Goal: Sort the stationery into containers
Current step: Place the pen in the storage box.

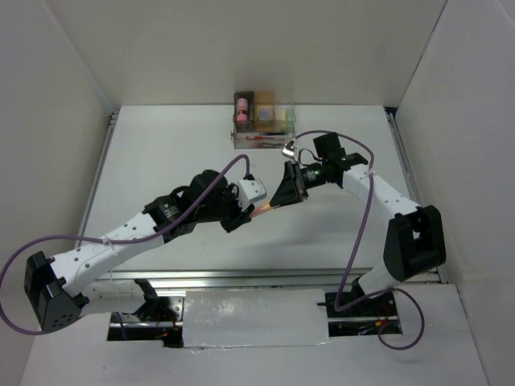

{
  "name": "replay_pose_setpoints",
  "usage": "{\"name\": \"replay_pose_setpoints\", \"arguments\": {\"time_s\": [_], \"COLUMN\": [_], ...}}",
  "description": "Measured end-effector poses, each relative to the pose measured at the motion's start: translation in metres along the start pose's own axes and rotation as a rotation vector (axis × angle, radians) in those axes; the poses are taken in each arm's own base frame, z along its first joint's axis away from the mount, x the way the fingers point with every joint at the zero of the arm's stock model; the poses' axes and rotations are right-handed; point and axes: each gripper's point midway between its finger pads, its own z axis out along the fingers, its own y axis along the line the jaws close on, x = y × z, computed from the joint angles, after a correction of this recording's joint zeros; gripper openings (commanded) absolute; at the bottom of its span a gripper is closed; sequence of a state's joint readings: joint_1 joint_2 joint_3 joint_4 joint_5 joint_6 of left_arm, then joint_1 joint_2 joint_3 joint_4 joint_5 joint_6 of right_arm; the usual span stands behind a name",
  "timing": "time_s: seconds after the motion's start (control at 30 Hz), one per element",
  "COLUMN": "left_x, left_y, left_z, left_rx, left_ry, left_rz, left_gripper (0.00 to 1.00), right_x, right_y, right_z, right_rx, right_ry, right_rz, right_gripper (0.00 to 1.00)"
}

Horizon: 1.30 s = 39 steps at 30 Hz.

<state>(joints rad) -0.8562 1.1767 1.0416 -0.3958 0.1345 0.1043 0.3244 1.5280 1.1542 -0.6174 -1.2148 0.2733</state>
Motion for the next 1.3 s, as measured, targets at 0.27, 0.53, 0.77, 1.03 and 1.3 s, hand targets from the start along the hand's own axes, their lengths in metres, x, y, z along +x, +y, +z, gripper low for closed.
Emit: {"name": "replay_pose_setpoints", "arguments": {"time_s": [0.27, 0.53, 0.77, 1.03, 1.3], "left_x": [-0.001, -0.001, 0.004, 0.017, 0.028], "left_y": [0.002, 0.005, 0.031, 0.111, 0.138], "left_z": [0.0, 0.0, -0.004, -0.043, -0.07], "left_rx": [-0.012, -0.033, -0.132, -0.312, -0.368], "left_ry": [-0.004, -0.001, 0.011, -0.047, -0.101], "left_rz": [-0.001, 0.002, -0.083, -0.35, -0.449], "left_gripper": [0.0, 0.88, 0.99, 0.99, 0.99], "right_x": [-0.007, -0.005, -0.009, -0.084, -0.216], "right_y": [0.002, 0.0, -0.012, -0.038, -0.024], "right_z": [-0.002, -0.002, -0.013, -0.074, -0.164], "right_rx": [0.008, 0.01, 0.099, 0.443, 0.786], "right_ry": [-0.034, -0.027, -0.041, -0.35, -0.886], "right_rz": [-0.008, -0.039, -0.138, -0.353, -0.633], "right_gripper": [0.25, 0.0, 0.0, 0.0, 0.0]}}
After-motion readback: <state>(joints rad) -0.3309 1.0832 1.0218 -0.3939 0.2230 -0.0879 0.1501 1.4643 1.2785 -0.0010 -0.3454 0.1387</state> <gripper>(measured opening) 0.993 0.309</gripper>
